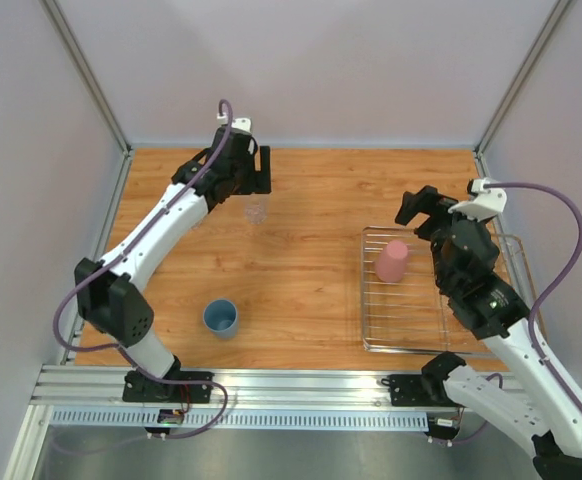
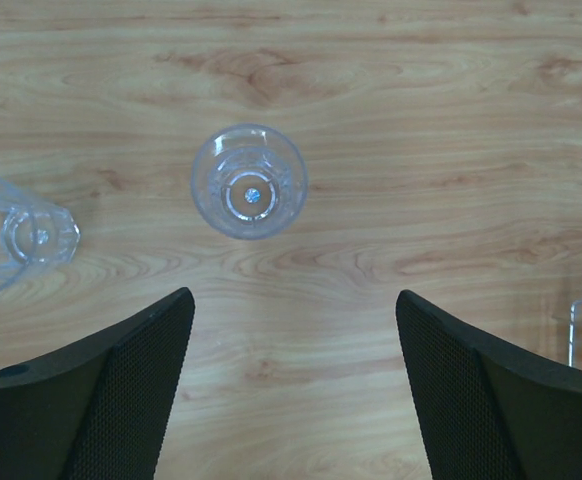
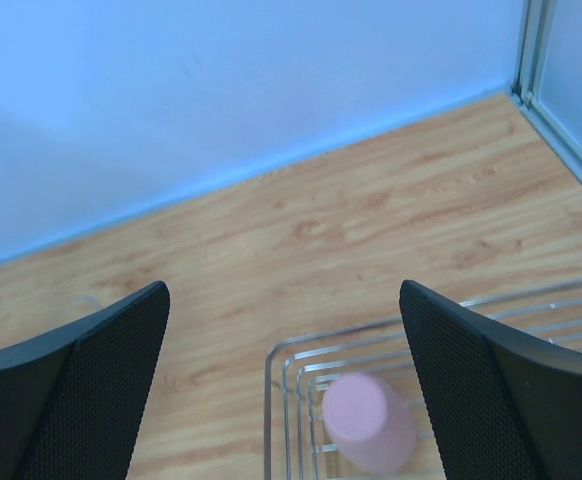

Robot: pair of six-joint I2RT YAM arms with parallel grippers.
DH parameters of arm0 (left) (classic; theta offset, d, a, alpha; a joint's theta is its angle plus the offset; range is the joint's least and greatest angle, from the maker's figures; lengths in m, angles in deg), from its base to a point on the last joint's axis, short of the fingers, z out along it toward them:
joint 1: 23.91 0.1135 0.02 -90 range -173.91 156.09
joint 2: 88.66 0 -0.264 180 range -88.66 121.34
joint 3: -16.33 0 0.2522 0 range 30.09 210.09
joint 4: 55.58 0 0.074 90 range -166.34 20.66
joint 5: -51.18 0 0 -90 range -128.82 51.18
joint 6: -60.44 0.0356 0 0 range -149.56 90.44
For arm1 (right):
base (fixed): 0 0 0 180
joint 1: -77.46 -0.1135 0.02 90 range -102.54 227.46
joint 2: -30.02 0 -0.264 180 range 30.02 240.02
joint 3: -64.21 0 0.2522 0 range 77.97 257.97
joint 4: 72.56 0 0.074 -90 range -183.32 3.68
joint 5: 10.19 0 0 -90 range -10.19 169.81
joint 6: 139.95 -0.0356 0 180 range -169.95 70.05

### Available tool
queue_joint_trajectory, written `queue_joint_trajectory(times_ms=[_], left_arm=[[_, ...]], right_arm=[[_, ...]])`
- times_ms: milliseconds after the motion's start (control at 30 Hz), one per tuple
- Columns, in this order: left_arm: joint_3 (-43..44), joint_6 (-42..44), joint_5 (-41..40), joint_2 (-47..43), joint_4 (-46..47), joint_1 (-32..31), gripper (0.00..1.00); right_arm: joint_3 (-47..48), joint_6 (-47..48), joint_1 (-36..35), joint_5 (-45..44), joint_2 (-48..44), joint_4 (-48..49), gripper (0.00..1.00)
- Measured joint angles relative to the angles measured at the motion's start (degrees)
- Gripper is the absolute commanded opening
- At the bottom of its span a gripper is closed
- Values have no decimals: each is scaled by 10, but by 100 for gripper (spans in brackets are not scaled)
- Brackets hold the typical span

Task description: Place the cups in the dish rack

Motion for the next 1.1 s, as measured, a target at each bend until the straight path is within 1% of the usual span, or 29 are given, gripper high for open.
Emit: queue_joint_trajectory(times_ms=[67, 133, 200, 300, 400, 433, 600, 700, 767, 833, 867, 900, 967, 1000, 1033, 1067, 1100], left_arm=[[37, 1, -6, 47, -24, 1, 87], [45, 0, -5, 74, -33, 6, 83], [43, -2, 0, 95, -44, 19, 83], [40, -2, 1, 119, -49, 45, 82], [40, -2, -1, 141, -47, 64, 81], [40, -2, -2, 148, -45, 68, 78], [40, 1, -2, 186, -17, 72, 77], [44, 2, -2, 218, -4, 72, 70], [54, 5, -5, 241, -2, 72, 69], [62, 7, -12, 263, 8, 73, 61], [62, 6, -13, 269, 13, 74, 55], [62, 5, -13, 275, 17, 76, 43], [62, 1, -12, 283, 23, 81, 31], [62, -1, -10, 286, 27, 84, 15], [62, -5, -9, 288, 31, 88, 5], [63, -10, -2, 289, 35, 92, 0], [64, -11, 2, 288, 38, 96, 0]], right_arm=[[56, -6, 0, 6, 32, -46, 100], [102, -18, 1, 13, 63, -85, 100], [125, -31, 1, 26, 84, -113, 100], [123, -58, 1, 45, 89, -146, 100], [108, -82, 1, 56, 75, -155, 100], [103, -90, 1, 57, 69, -160, 100], [96, -111, 1, 48, 50, -179, 100], [99, -120, 1, 38, 52, -203, 100], [103, -126, 1, 37, 58, -215, 100], [108, -134, 1, 39, 63, -225, 100], [110, -139, 1, 41, 65, -227, 100], [112, -144, 1, 43, 66, -227, 100], [115, -154, 1, 48, 67, -228, 100], [118, -160, 1, 52, 68, -228, 100], [120, -166, 1, 55, 69, -228, 100], [121, -172, 1, 58, 71, -227, 100], [121, -178, 1, 62, 72, -227, 100]])
